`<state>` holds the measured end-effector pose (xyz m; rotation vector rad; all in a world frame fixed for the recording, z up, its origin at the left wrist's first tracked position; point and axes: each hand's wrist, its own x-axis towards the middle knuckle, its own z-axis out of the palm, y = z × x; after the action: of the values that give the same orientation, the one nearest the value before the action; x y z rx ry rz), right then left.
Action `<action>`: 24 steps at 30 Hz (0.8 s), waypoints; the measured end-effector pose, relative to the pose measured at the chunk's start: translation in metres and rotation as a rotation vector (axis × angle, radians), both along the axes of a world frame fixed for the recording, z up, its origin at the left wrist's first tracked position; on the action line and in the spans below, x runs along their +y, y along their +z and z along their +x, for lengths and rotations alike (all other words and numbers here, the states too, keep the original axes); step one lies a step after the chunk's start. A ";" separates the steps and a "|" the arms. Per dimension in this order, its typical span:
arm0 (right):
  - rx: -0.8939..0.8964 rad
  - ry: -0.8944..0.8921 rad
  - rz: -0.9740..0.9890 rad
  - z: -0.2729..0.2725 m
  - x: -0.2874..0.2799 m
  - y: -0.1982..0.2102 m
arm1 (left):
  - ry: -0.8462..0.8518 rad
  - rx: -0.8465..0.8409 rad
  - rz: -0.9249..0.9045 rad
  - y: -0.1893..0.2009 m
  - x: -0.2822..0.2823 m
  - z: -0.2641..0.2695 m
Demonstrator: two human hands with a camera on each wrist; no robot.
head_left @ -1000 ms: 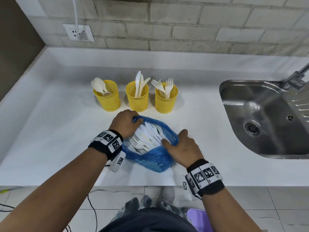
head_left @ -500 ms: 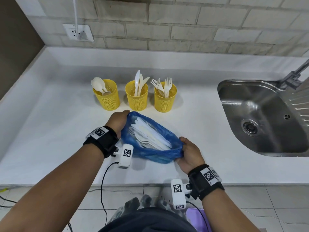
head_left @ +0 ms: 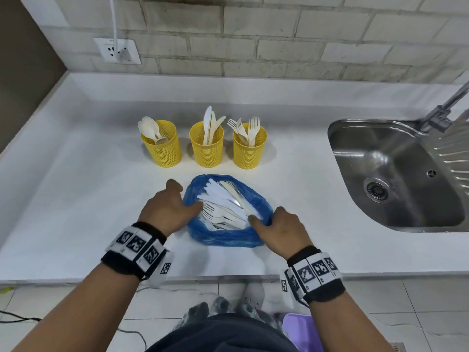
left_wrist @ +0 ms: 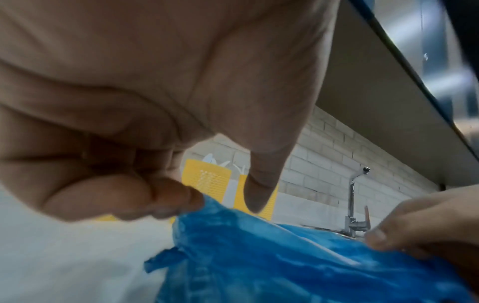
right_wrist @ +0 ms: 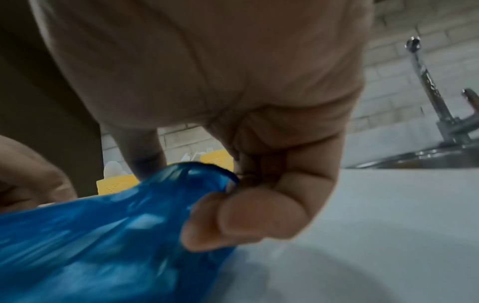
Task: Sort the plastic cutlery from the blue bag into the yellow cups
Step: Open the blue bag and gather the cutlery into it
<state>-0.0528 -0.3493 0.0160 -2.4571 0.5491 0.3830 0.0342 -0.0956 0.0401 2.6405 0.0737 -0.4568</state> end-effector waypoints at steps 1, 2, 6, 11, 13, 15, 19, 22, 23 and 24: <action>0.002 0.000 0.044 0.001 0.001 -0.003 | -0.012 0.030 0.010 0.002 0.001 -0.009; -0.016 -0.011 0.099 0.002 0.002 -0.005 | -0.011 0.060 -0.006 0.001 0.002 -0.016; -0.131 -0.133 0.301 -0.001 0.002 -0.014 | 0.063 0.073 -0.186 -0.011 0.008 -0.033; -0.220 -0.419 0.613 -0.005 0.005 -0.022 | 0.267 0.076 -0.550 -0.009 0.009 -0.042; -0.194 -0.546 0.721 -0.008 0.006 -0.026 | 0.344 0.080 -0.660 -0.007 0.011 -0.044; -0.181 -0.548 0.706 -0.010 0.009 -0.024 | 0.391 0.105 -0.748 -0.005 0.011 -0.045; -0.134 -0.664 0.947 -0.014 0.013 -0.015 | 0.521 0.183 -0.976 -0.006 0.007 -0.044; -0.033 -0.861 1.304 -0.016 0.017 -0.013 | 0.689 0.350 -1.169 -0.019 0.007 -0.030; 0.014 -0.911 1.369 -0.018 0.020 -0.014 | 0.771 0.429 -1.258 -0.024 0.007 -0.026; 0.050 -0.937 1.406 -0.020 0.023 -0.015 | 0.852 0.482 -1.325 -0.029 0.008 -0.022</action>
<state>-0.0724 -0.3263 0.0008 -0.7249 0.9280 0.2610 0.0122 -0.0872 0.0109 1.0184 0.7206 -0.5356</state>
